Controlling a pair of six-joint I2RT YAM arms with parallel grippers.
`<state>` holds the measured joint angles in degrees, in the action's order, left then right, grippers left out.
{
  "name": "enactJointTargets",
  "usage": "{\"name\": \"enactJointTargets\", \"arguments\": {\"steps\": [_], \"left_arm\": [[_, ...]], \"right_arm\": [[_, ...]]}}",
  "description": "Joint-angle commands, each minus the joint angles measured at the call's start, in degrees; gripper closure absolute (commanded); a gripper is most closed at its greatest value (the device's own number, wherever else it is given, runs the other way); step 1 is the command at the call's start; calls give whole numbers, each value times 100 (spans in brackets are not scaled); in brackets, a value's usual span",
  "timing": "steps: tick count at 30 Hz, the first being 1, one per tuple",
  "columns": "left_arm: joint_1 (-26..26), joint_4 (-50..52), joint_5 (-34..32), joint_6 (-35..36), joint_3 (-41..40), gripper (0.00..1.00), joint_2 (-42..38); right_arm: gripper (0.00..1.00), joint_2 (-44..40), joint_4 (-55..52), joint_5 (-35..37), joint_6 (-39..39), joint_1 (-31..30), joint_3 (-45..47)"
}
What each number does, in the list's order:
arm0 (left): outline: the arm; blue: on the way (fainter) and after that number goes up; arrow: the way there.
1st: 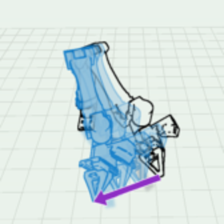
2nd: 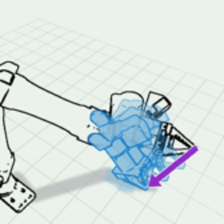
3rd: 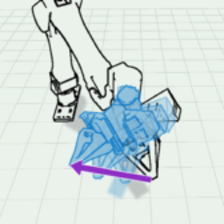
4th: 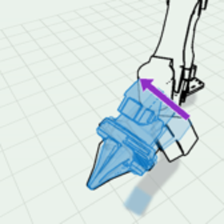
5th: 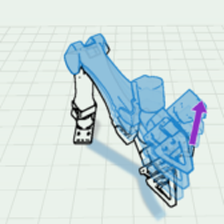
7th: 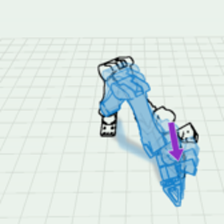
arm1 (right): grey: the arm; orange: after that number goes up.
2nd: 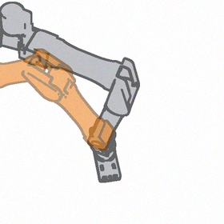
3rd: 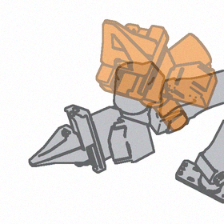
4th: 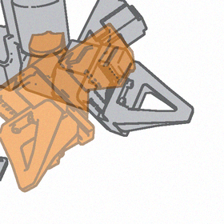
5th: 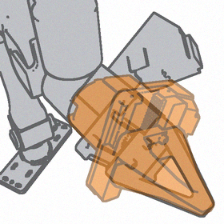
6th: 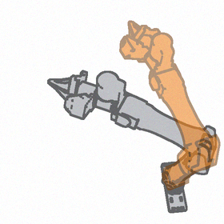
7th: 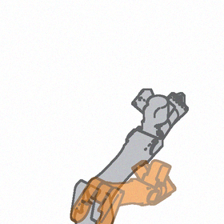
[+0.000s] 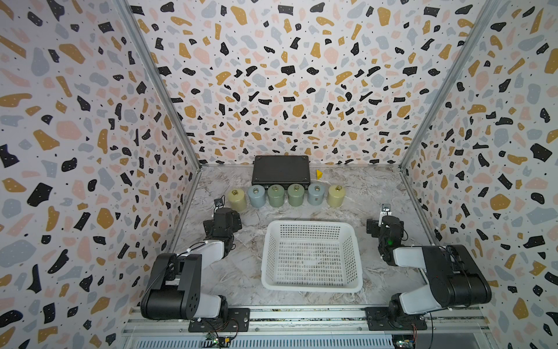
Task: Take the tea canister out of the basket
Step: Reset both arms
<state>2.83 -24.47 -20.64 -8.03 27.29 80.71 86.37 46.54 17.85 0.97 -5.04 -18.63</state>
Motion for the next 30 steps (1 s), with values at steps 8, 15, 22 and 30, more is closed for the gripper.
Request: {"name": "enactJointTargets", "arguments": {"steps": [8, 15, 22, 30], "left_arm": [[-28, -1847, 1114, 602, -668, 0, -77], [-33, -2448, 1176, 654, -887, 1, 119], [-28, -2406, 1160, 655, -883, 1, 94], [-28, -2472, 1185, 672, -900, 0, 114]], "right_arm": [[1, 19, 535, -362, 91, -6, -51], [1, 57, 669, -373, 117, -6, -33], [1, 46, 636, -370, 107, -7, -36], [1, 38, 619, -376, 109, -6, -40]]}}
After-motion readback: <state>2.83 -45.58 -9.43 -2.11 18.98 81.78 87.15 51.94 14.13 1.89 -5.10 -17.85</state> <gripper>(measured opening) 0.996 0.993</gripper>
